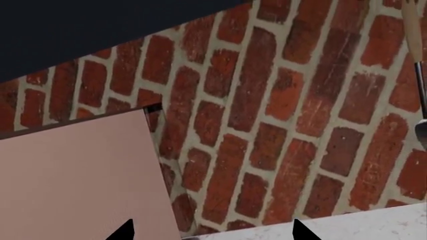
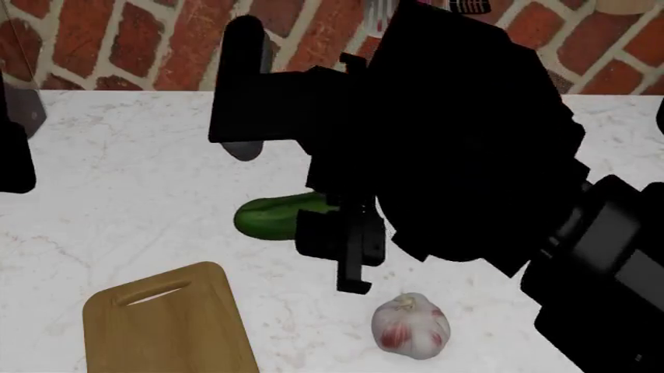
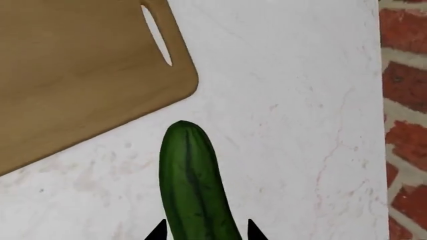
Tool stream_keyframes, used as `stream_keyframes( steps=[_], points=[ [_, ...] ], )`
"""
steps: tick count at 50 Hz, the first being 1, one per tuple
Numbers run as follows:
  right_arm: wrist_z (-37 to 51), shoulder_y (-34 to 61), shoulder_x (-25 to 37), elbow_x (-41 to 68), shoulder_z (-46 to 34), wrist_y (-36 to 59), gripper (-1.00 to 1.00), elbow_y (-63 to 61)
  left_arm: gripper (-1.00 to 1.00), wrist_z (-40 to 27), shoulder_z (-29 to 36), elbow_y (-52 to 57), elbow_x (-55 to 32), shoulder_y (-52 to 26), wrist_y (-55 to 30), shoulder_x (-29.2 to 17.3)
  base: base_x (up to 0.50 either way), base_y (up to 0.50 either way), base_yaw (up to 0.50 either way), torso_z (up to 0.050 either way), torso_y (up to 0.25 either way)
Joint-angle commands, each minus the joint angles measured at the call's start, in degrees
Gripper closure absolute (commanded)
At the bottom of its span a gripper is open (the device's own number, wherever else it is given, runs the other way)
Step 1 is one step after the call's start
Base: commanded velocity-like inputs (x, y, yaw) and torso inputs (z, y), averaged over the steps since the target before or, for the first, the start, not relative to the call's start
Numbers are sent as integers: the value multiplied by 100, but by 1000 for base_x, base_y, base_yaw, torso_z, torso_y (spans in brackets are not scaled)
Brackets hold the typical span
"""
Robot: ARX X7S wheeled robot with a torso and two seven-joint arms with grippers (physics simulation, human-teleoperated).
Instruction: Clear the non-vegetable object off the cutting board and place the vegetables onto it.
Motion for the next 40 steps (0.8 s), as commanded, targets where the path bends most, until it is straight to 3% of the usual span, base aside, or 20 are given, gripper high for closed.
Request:
stream_keyframes(
  steps=[1,12,40],
  points=[
    [-198,-75,-64,85,231,634,100,-1329,-100,214,-146,-100,175,-164,-8,101,0,0,0,0,0],
    [-56,-226,-470,210,327,637,100,-1397,-100,172,-142,-101,168,-167,-15,98,0,0,0,0,0],
    [204,-610,-1501,226,217,-169,100,-162,-100,-73,-137,-93,138,-207,-151,100,0,0,0,0,0]
  ],
)
